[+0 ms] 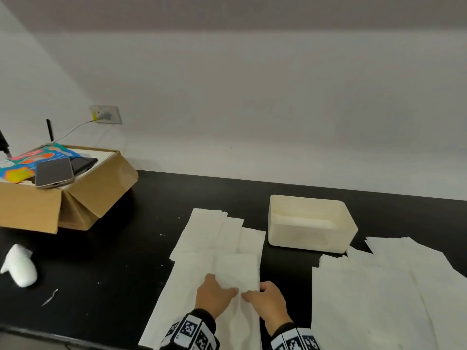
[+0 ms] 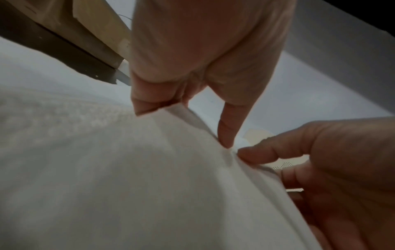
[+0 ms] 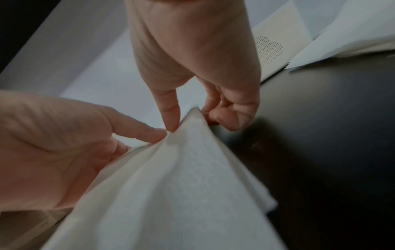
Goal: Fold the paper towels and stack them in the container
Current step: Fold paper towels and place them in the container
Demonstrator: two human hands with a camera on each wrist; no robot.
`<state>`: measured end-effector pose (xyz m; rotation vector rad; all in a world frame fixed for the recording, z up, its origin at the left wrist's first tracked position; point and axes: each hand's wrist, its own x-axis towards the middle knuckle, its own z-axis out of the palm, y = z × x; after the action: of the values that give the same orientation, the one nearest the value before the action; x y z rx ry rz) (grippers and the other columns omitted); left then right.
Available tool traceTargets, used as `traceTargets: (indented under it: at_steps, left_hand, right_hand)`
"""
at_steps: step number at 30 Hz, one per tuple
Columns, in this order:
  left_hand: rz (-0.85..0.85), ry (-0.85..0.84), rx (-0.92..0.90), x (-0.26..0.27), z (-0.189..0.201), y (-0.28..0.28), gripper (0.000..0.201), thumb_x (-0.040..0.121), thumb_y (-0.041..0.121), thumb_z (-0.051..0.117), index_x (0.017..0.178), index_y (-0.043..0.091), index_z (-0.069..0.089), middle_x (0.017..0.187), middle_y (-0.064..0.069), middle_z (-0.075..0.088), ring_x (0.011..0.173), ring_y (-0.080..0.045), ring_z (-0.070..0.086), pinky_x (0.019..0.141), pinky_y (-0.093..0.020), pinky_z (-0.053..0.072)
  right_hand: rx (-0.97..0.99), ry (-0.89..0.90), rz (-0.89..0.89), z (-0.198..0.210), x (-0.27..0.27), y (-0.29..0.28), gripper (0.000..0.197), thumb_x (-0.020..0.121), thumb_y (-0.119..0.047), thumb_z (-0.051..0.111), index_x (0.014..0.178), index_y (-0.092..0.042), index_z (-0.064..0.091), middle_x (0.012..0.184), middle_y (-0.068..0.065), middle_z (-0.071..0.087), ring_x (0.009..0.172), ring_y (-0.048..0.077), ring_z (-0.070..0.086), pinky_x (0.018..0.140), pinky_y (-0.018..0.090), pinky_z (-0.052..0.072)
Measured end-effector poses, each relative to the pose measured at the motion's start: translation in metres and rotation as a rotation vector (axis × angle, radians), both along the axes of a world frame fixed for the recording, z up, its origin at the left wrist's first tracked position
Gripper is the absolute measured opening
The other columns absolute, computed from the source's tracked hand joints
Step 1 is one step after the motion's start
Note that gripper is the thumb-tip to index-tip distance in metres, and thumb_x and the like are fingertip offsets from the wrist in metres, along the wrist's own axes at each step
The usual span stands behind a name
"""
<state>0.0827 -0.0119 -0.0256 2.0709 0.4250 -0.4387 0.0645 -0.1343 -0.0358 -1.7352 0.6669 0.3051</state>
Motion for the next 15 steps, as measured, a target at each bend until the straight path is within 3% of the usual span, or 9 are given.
traceTargets:
  at_steps: [3,5,10,13,15]
  left_hand:
    - [-0.021,-0.016,-0.046,0.000,-0.002,0.001,0.039,0.078,0.030,0.071,0.107,0.007,0.058,0.109,-0.005,0.063,0.096,-0.018,0.057,0.078,-0.022,0.045]
    - [-0.017,-0.024,-0.138,0.000,-0.003,0.002,0.036,0.076,0.029,0.073,0.103,0.008,0.063,0.106,-0.004,0.066,0.096,-0.018,0.061,0.072,-0.020,0.048]
    - [-0.001,-0.017,-0.366,-0.003,0.003,-0.001,0.041,0.072,0.015,0.079,0.105,0.012,0.053,0.104,-0.003,0.064,0.092,-0.016,0.061,0.067,-0.020,0.049]
    - [0.026,0.010,-0.533,-0.004,0.007,-0.002,0.046,0.073,0.010,0.077,0.114,0.006,0.056,0.106,-0.008,0.068,0.097,-0.024,0.065,0.081,-0.037,0.055]
    - [0.065,0.033,-0.718,-0.005,0.011,0.000,0.040,0.077,0.007,0.072,0.116,0.004,0.061,0.108,-0.014,0.070,0.102,-0.033,0.064,0.092,-0.048,0.051]
  right_hand:
    - [0.048,-0.026,-0.015,0.003,0.001,-0.002,0.021,0.075,-0.017,0.072,0.084,-0.015,0.053,0.091,0.001,0.060,0.086,0.016,0.059,0.070,0.027,0.048]
    - [0.076,-0.032,-0.021,0.004,0.001,-0.005,0.023,0.074,-0.017,0.074,0.084,-0.015,0.054,0.091,0.003,0.062,0.084,0.017,0.061,0.066,0.026,0.048]
    - [0.142,-0.046,0.023,0.006,-0.004,-0.012,0.042,0.067,-0.008,0.079,0.102,-0.013,0.056,0.100,0.004,0.065,0.092,0.018,0.063,0.076,0.030,0.053]
    - [0.205,-0.074,0.138,0.014,-0.008,-0.019,0.053,0.066,0.005,0.076,0.113,-0.013,0.056,0.106,0.004,0.066,0.098,0.018,0.063,0.076,0.027,0.053]
    - [0.216,-0.079,0.234,0.022,-0.012,-0.025,0.055,0.065,0.005,0.077,0.112,-0.016,0.056,0.107,0.002,0.067,0.098,0.016,0.063,0.074,0.025,0.053]
